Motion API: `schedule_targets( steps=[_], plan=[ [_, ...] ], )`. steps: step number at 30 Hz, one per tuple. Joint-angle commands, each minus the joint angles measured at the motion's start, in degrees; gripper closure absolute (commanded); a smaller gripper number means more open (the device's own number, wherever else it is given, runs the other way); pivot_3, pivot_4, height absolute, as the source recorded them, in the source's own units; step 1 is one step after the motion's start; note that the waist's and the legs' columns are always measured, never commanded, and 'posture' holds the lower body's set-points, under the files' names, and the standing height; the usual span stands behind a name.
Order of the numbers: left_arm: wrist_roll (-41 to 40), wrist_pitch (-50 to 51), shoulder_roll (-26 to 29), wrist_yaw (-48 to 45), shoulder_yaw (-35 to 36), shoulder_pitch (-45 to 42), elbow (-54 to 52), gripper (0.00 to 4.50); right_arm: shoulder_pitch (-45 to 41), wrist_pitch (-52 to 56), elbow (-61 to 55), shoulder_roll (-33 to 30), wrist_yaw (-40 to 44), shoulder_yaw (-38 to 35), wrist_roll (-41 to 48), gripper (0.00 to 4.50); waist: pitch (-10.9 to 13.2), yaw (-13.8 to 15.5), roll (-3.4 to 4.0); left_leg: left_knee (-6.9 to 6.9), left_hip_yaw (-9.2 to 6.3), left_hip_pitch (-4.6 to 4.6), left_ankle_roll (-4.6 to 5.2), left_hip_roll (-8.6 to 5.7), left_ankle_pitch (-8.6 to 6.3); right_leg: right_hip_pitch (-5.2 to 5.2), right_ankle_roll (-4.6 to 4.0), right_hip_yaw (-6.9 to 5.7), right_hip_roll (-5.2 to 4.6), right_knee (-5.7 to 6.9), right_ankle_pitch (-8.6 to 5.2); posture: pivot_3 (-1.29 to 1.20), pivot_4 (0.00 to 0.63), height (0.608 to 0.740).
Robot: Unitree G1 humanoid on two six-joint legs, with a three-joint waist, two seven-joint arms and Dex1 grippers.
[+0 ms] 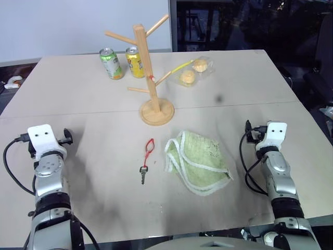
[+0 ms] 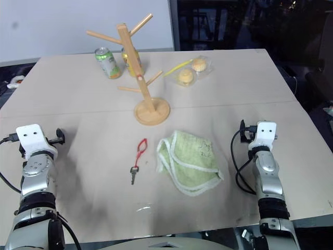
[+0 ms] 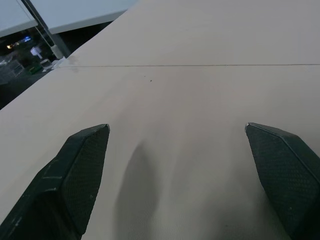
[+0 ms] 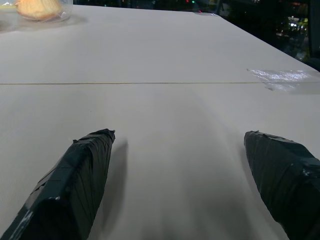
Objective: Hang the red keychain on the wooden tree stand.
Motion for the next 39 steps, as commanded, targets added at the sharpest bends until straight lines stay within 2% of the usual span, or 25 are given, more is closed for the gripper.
schedule_targets(
  steps=[1,8,13,17,19,25,30,34,39],
  plan=[
    [-0.1,3.4,-1.7,-2.1,-0.8,2.7,2.0,0.0,2.8,2.7,3.6,-1.3,-1.8,-2.5,-0.9,0.04,0.0,0.0,0.0,0.0,0.0,0.0,0.0,0.0,0.0,0.0,0.0,0.0,0.0,0.0,0.0,0.0,0.15,0.74],
    [-3.9,5.6,-2.7,-12.0,-1.5,2.3,-1.8,0.0,2.8,2.9,1.8,-3.6,0.3,-1.1,-1.8,0.04,0.0,1.2,0.19,0.09,0.02,0.03,0.01,-0.02,0.0,0.04,0.04,-0.12,-0.01,0.01,0.03,0.0,0.15,0.74],
    [-6.9,11.2,-0.7,-24.2,-4.2,-0.2,-7.1,0.0,4.7,6.9,-6.0,-8.6,9.6,0.4,0.4,0.04,0.2,2.5,0.52,0.2,0.11,-0.08,0.03,-0.01,0.02,0.2,-0.08,-0.49,-0.34,0.0,-0.06,0.0,0.15,0.74],
    [-9.3,18.4,3.3,-37.7,-9.0,-3.0,-15.0,0.0,5.7,15.0,-14.7,-15.7,22.0,0.2,7.5,0.04,0.3,2.5,0.63,0.28,0.05,-0.39,0.2,-0.01,0.11,0.14,0.14,-0.84,-0.38,0.0,-0.19,0.0,0.15,0.74],
    [-10.8,22.5,5.3,-44.0,-11.5,-3.6,-19.8,0.0,5.7,19.5,-18.2,-19.2,28.2,-0.1,11.8,0.04,0.7,2.1,0.59,0.5,-0.12,-1.07,0.34,0.01,0.19,-0.3,0.2,-0.95,-0.01,0.03,0.0,0.0,0.15,0.74],
    [-19.9,37.4,12.5,-61.6,-17.6,-5.4,-38.6,0.0,4.1,36.1,-31.3,-28.3,42.6,0.3,26.6,0.04,1.8,-0.3,0.15,0.52,-0.06,-1.12,0.32,0.17,0.19,-0.39,0.12,-0.71,0.5,0.03,0.06,0.0,0.15,0.74],
    [-25.5,44.6,17.8,-71.0,-19.7,-7.1,-46.8,0.0,3.8,43.7,-38.6,-32.0,47.4,2.3,32.5,0.04,2.0,-0.6,0.18,0.49,-0.11,-1.05,0.31,0.21,0.18,-0.39,0.33,-0.71,0.61,0.05,-0.08,0.0,0.15,0.74],
    [-28.3,45.8,24.9,-82.6,-22.8,-8.0,-53.5,0.0,2.4,45.6,-43.1,-33.2,50.2,8.9,32.3,0.04,2.5,-0.5,-0.03,0.52,-0.13,-1.09,0.31,0.21,0.18,-0.41,0.34,-0.73,0.59,0.03,-0.09,0.0,0.15,0.74],
    [-28.7,45.3,26.6,-86.4,-24.2,-9.6,-56.1,0.0,-1.0,44.8,-42.6,-31.3,50.4,13.2,30.4,0.04,2.5,0.0,0.03,0.73,-0.12,-1.11,0.32,0.17,0.18,-0.39,0.36,-0.68,0.54,0.08,-0.08,0.0,0.15,0.74]
  ],
)
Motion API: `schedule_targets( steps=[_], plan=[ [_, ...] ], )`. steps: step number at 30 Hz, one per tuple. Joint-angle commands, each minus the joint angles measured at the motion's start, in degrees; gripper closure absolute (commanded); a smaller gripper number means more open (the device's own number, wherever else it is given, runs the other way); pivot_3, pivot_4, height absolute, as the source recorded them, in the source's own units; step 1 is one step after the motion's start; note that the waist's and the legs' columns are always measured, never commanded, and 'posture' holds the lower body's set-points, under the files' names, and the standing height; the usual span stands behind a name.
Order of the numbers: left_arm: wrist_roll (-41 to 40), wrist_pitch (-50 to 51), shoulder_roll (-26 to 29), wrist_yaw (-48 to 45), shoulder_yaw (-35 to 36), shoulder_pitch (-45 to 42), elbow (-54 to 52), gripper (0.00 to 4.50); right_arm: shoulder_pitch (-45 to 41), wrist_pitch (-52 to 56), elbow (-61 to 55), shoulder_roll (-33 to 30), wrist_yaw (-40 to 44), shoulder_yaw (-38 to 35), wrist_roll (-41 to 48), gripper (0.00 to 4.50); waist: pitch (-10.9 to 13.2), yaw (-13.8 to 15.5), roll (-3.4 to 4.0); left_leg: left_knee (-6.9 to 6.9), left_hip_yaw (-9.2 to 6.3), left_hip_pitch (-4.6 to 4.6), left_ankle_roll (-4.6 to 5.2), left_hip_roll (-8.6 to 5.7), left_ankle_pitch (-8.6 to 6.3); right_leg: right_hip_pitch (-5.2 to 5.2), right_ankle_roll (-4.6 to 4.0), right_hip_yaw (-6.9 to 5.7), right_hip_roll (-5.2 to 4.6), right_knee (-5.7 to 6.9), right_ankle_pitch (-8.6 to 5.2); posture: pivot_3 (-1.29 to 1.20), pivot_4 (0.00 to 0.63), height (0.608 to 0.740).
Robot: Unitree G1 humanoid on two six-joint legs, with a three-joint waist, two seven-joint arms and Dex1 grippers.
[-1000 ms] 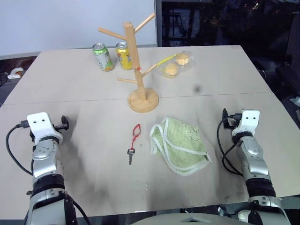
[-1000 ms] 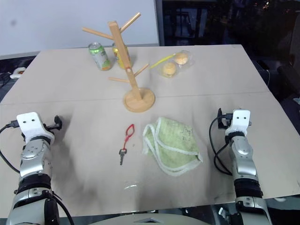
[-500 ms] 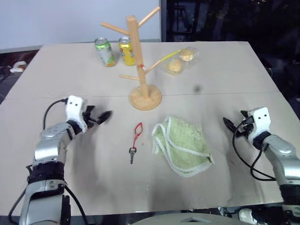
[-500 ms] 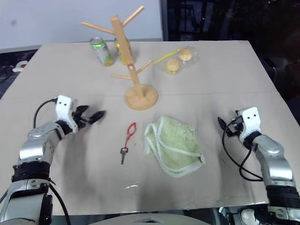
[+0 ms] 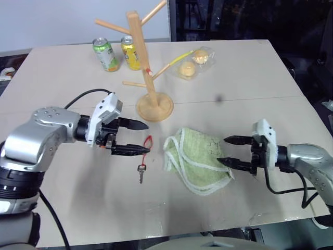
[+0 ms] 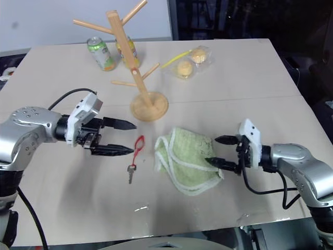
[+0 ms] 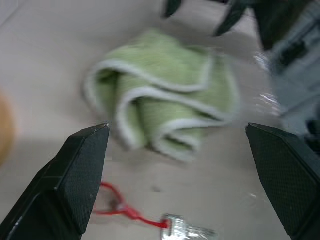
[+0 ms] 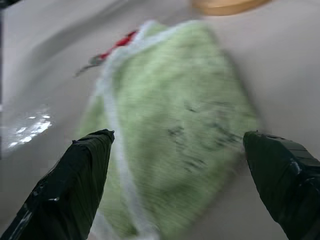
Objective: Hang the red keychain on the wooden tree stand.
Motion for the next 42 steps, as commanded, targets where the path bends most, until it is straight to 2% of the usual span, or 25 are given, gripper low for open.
schedule_targets(
  steps=[1,5,12,19,20,22,29,37,39,42],
  plan=[
    [-0.4,-1.4,1.0,-2.8,-0.7,-0.9,-2.6,0.0,-2.2,-2.5,-1.1,0.8,1.1,2.4,-2.1,0.04,0.0,0.2,0.0,0.06,-0.01,0.0,0.0,0.0,0.0,0.0,0.0,0.0,0.0,0.08,0.0,0.0,0.15,0.74],
    [1.9,-6.2,1.3,-4.6,-1.2,1.2,-4.2,0.0,-3.3,-9.4,1.6,1.5,2.2,7.3,-9.5,0.04,0.0,0.8,0.0,0.13,-0.02,0.0,-0.01,-0.01,0.0,-0.02,-0.01,0.01,0.06,0.21,-0.01,0.0,0.15,0.74],
    [0.9,-7.5,-2.7,0.2,1.2,4.3,-7.6,0.0,-6.8,-24.9,11.9,5.4,4.1,17.9,-24.7,0.04,0.0,0.9,0.0,0.69,-0.01,-0.04,0.0,0.0,0.0,-0.02,0.0,0.05,0.04,0.63,-0.02,0.0,0.15,0.74],
    [2.8,-11.9,-1.1,-0.7,1.9,8.2,-8.6,0.0,-8.3,-33.6,21.4,8.3,4.1,20.2,-31.6,0.04,0.0,0.9,-0.04,0.82,-0.07,0.12,-0.06,0.09,0.05,0.0,-0.03,0.07,0.14,0.94,-0.01,0.0,0.15,0.74],
    [3.3,-12.6,-1.0,-0.7,1.9,8.4,-8.6,0.0,-8.6,-34.3,22.2,8.6,4.4,20.1,-32.0,0.56,0.0,0.9,-0.04,0.82,-0.07,0.15,-0.08,0.09,0.07,0.0,-0.04,0.08,0.15,0.99,-0.01,0.0,0.15,0.74],
    [3.6,-13.4,-1.1,-0.3,1.9,8.7,-8.5,0.0,-9.3,-35.6,23.6,9.3,3.8,19.6,-32.9,1.26,0.0,0.8,-0.04,0.85,-0.06,0.22,-0.09,0.09,0.08,0.0,-0.05,0.16,0.18,1.08,0.0,0.0,0.15,0.74],
    [4.1,-14.5,-1.8,1.0,1.7,8.8,-8.3,0.0,-9.0,-38.3,25.3,10.4,1.3,16.5,-33.9,4.39,0.0,1.0,-0.05,0.96,-0.06,0.24,-0.1,0.09,0.09,-0.01,-0.07,0.23,0.21,1.27,0.0,0.0,0.15,0.74],
    [2.6,-12.1,-5.0,5.7,1.4,5.4,-7.1,0.0,-2.9,-32.9,14.5,8.4,-3.5,4.6,-27.9,4.47,0.0,1.3,-0.03,1.12,-0.05,0.14,-0.09,0.02,0.08,-0.02,-0.06,0.25,0.11,1.32,0.01,0.0,0.15,0.74],
    [3.6,-12.4,-8.2,8.8,0.3,3.1,-6.6,0.0,-2.4,-30.3,12.6,8.1,-4.9,1.5,-26.4,4.47,0.0,1.3,-0.02,1.18,-0.04,0.13,-0.08,0.01,0.08,-0.02,-0.05,0.28,0.11,1.37,0.01,0.0,0.15,0.74],
    [5.6,-12.8,-16.6,16.2,-2.7,-1.4,-6.4,0.0,-4.3,-25.8,14.4,7.9,-8.9,-4.3,-25.1,4.47,0.0,1.3,-0.03,1.33,-0.07,0.15,-0.08,0.01,0.08,-0.01,-0.05,0.29,0.14,1.57,0.01,0.0,0.15,0.74]
  ],
)
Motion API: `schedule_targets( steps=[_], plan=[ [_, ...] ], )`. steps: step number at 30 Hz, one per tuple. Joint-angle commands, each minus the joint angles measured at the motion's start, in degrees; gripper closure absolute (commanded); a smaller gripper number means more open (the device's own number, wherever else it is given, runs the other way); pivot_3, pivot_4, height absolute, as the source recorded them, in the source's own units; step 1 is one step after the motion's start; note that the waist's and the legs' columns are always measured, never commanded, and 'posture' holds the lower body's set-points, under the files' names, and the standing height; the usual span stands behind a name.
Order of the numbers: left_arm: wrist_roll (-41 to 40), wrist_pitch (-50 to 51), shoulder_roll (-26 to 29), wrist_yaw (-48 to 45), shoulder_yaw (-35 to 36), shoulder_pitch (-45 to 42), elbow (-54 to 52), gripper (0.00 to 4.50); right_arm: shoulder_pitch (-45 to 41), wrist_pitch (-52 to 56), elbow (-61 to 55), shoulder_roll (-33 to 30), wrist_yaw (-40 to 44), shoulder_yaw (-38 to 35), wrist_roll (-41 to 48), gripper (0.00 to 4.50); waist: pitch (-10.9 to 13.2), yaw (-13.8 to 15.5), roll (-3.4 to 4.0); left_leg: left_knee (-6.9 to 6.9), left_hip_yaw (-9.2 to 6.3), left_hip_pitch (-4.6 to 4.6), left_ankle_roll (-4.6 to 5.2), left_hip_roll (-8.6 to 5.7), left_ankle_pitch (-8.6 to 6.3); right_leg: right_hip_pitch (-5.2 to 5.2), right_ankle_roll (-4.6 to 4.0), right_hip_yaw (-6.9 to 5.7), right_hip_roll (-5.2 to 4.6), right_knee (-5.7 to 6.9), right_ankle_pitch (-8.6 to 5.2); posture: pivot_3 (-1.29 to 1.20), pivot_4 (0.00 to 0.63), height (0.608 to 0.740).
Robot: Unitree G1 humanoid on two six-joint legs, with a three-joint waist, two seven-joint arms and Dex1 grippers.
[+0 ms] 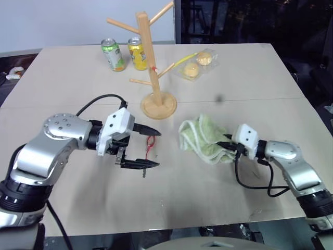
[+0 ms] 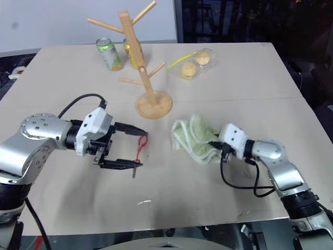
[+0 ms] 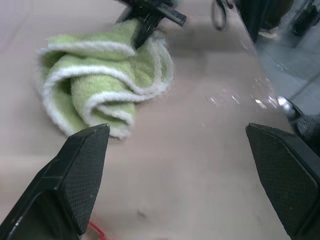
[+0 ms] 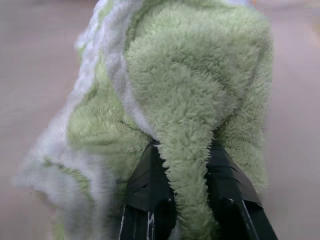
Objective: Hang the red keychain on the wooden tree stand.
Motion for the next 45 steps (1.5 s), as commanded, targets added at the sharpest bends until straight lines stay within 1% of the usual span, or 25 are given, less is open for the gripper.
schedule_targets(
  steps=[1,4,6,12,15,20,25,26,27,30,31,32,33,35,40,45],
  plan=[
    [2.0,-0.8,-7.7,7.7,-3.2,-4.2,-0.9,0.0,-3.4,4.6,1.2,-0.7,-5.2,-7.7,1.9,4.47,0.0,0.0,0.0,0.19,-0.02,-0.04,0.0,-0.01,0.0,0.0,0.0,-0.01,-0.01,0.15,0.0,0.0,0.15,0.74],
    [3.9,-1.1,-10.6,9.4,-5.5,-4.9,-1.0,0.0,-6.4,5.1,6.5,-0.8,-7.3,-9.2,0.5,4.47,0.0,-0.4,-0.01,0.35,0.04,0.01,0.01,0.0,-0.01,0.0,0.0,0.09,0.01,0.28,0.01,0.0,0.15,0.74],
    [5.5,-2.2,-12.1,10.6,-6.9,-5.3,-0.5,0.0,-9.4,4.9,12.7,-0.8,-9.6,-9.6,-1.3,4.47,0.0,-0.5,0.0,0.35,0.05,0.04,0.01,0.03,-0.01,-0.01,0.0,0.14,0.07,0.32,0.01,0.0,0.15,0.74],
    [8.2,-3.8,-15.2,14.3,-6.9,-6.4,1.7,0.0,-17.6,2.8,28.9,-0.9,-12.4,-8.2,-5.7,4.47,0.0,-0.5,0.05,0.34,0.05,0.05,0.01,0.04,0.0,-0.03,-0.02,0.23,0.15,0.36,0.01,0.0,0.15,0.74],
    [8.8,-4.2,-15.3,15.0,-6.6,-6.0,1.9,0.0,-22.0,1.3,36.7,0.0,-13.5,-8.2,-6.6,4.47,0.0,-0.6,0.06,0.35,0.11,0.02,0.02,0.02,0.0,-0.05,-0.01,0.32,0.14,0.3,0.02,0.0,0.15,0.74],
    [9.2,-4.5,-15.0,15.7,-5.8,-6.0,2.5,0.0,-27.3,-2.4,46.4,0.8,-15.1,-7.3,-8.9,4.47,0.0,-0.7,0.06,0.34,0.14,0.01,0.02,0.02,0.0,-0.06,-0.01,0.35,0.14,0.29,0.02,0.0,0.15,0.74],
    [9.0,-4.2,-13.7,15.3,-4.7,-5.6,2.5,0.0,-28.9,-4.6,49.7,1.6,-13.5,-7.5,-8.5,4.47,0.0,-0.9,0.06,0.34,0.15,0.01,0.02,0.02,0.0,-0.06,-0.01,0.36,0.14,0.31,0.02,0.0,0.15,0.74],
    [8.9,-4.0,-13.2,15.0,-4.2,-5.7,2.7,0.0,-28.5,-4.3,48.7,1.8,-12.3,-7.7,-7.7,3.54,0.0,-1.0,0.06,0.34,0.14,0.02,0.01,0.03,0.0,-0.06,-0.02,0.37,0.14,0.31,0.03,0.0,0.15,0.74],
    [8.8,-3.9,-12.9,14.9,-3.9,-5.7,2.8,0.0,-28.2,-4.0,47.9,1.9,-11.4,-7.9,-7.1,3.37,0.0,-1.1,0.06,0.34,0.14,0.01,0.01,0.03,0.0,-0.06,-0.02,0.36,0.13,0.31,0.03,0.0,0.15,0.74],
    [8.2,-3.5,-11.4,14.0,-2.5,-5.9,3.6,0.0,-26.3,-3.2,43.5,1.3,-8.5,-8.2,-5.5,2.05,0.0,-1.5,0.07,0.34,0.12,0.02,0.01,0.04,0.0,-0.06,-0.03,0.36,0.13,0.33,0.03,0.0,0.15,0.74],
    [7.9,-3.1,-10.9,13.9,-1.9,-6.0,3.8,0.0,-25.6,-2.6,41.6,1.1,-7.8,-8.5,-4.8,1.72,0.0,-1.6,0.07,0.34,0.11,0.02,0.01,0.04,0.0,-0.06,-0.02,0.36,0.13,0.33,0.03,0.0,0.15,0.74],
    [7.4,-2.5,-10.4,13.6,-1.2,-5.9,4.0,0.0,-24.6,-1.9,39.0,0.8,-7.0,-8.8,-4.0,1.13,0.0,-1.6,0.08,0.34,0.11,0.02,0.01,0.04,0.0,-0.06,-0.02,0.35,0.13,0.33,0.03,0.0,0.15,0.74],
    [6.8,-1.9,-9.7,13.2,-0.4,-5.7,4.2,0.0,-23.7,-0.9,36.1,0.6,-6.3,-9.1,-3.1,0.7,0.0,-1.6,0.08,0.34,0.12,0.02,0.01,0.04,0.0,-0.06,-0.02,0.36,0.13,0.33,0.03,0.0,0.15,0.74],
    [5.2,-0.4,-7.5,11.7,1.7,-5.1,5.0,0.0,-21.2,1.8,28.7,-0.2,-4.6,-9.6,-1.0,0.09,0.1,-1.7,0.13,0.34,0.12,0.02,0.01,0.05,0.0,-0.06,-0.01,0.36,0.13,0.33,0.02,0.0,0.15,0.74],
    [4.1,0.5,-1.9,7.0,4.0,-4.0,8.7,0.0,-16.5,8.0,12.5,-1.4,-1.4,-9.4,4.0,0.09,0.1,-1.7,0.16,0.33,0.07,0.03,0.01,0.06,0.0,-0.07,-0.01,0.3,0.13,0.35,0.02,0.0,0.15,0.74],
    [5.7,-2.4,3.7,0.1,3.0,1.6,10.2,0.0,-11.7,13.8,-2.0,-3.2,5.5,-6.7,10.7,0.09,0.1,-1.6,0.17,0.32,0.06,0.01,0.01,0.07,-0.02,-0.08,-0.01,0.27,0.11,0.33,0.01,0.0,0.15,0.74]
  ],
)
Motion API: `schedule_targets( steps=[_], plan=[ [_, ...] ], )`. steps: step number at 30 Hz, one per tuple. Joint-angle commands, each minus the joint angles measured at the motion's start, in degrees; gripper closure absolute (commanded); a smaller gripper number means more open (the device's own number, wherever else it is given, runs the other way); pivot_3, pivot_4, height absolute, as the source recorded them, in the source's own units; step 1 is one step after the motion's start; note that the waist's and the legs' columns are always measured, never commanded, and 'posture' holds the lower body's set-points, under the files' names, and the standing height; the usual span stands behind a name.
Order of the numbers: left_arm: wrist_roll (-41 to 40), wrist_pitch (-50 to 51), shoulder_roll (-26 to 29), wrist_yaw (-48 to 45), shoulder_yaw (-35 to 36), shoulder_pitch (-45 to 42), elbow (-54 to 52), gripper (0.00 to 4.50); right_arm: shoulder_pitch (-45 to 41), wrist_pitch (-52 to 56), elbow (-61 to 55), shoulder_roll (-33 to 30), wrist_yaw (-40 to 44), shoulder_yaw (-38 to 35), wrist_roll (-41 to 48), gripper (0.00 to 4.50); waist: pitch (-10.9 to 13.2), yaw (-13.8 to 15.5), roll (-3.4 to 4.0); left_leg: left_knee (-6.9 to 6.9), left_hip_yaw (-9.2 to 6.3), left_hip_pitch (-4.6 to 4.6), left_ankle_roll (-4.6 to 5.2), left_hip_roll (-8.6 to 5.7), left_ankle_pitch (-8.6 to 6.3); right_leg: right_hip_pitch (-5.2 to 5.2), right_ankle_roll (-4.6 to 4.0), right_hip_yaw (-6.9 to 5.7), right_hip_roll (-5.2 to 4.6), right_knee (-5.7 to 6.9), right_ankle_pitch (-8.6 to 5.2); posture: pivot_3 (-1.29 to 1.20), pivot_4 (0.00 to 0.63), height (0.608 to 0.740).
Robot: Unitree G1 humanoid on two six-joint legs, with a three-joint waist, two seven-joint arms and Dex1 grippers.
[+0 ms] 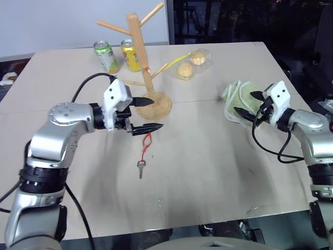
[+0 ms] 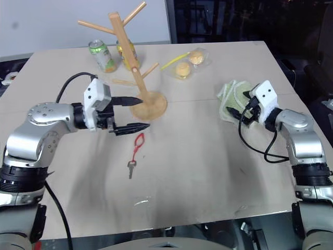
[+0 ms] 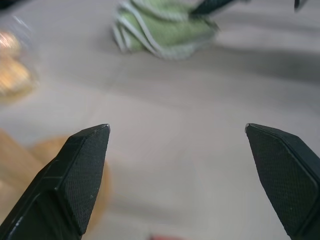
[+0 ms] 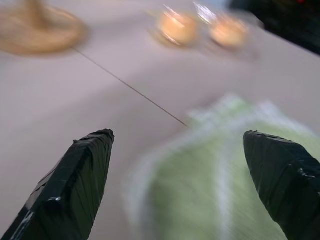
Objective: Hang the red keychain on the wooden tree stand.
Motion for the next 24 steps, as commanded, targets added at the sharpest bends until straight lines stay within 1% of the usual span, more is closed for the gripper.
schedule_targets(
  steps=[1,4,8,14,19,24],
  plan=[
    [0.8,-2.9,3.1,-4.3,0.7,3.4,0.6,0.0,2.5,3.3,-10.6,-2.2,5.2,1.1,5.3,0.09,0.0,0.0,0.0,-0.02,-0.01,0.01,-0.01,0.01,0.0,0.0,-0.01,0.0,-0.01,-0.01,0.0,0.0,0.15,0.74],
    [1.7,-4.7,4.0,-4.7,1.5,6.5,1.7,0.0,5.1,4.3,-16.4,-3.2,7.8,2.3,7.9,0.09,0.0,0.2,0.01,-0.02,-0.02,-0.02,0.01,0.01,-0.01,-0.01,-0.01,-0.04,-0.04,-0.02,-0.01,0.0,0.15,0.74],
    [2.3,-5.3,3.6,-2.5,3.0,10.1,1.4,0.0,6.7,4.1,-19.4,-3.4,8.1,3.5,8.1,0.09,0.0,0.4,0.01,-0.01,-0.06,-0.02,0.02,0.03,-0.02,-0.02,-0.02,-0.09,-0.12,-0.01,-0.01,0.0,0.15,0.74],
    [2.2,-3.6,1.8,4.7,7.7,20.6,-5.3,0.0,7.7,3.4,-21.8,-3.5,7.6,4.4,7.6,0.09,0.0,0.3,0.01,-0.02,-0.03,-0.05,0.04,0.11,-0.03,-0.06,-0.02,-0.07,-0.19,-0.02,-0.01,0.0,0.15,0.74],
    [2.1,-1.1,-3.8,13.5,9.5,27.6,-11.9,0.0,6.0,4.5,-23.4,-3.3,7.2,5.2,8.4,0.09,0.0,0.4,0.01,-0.04,-0.01,-0.09,0.06,0.11,-0.05,-0.14,-0.02,-0.03,-0.21,-0.01,-0.02,0.0,0.15,0.74],
    [3.4,-1.6,-8.7,19.5,9.2,29.9,-14.2,0.0,5.4,4.7,-23.3,-3.4,6.9,6.0,8.3,0.09,0.0,0.9,-0.01,-0.02,-0.03,-0.08,0.06,0.11,-0.05,-0.13,-0.03,-0.05,-0.22,0.01,-0.02,0.0,0.15,0.74]
  ],
)
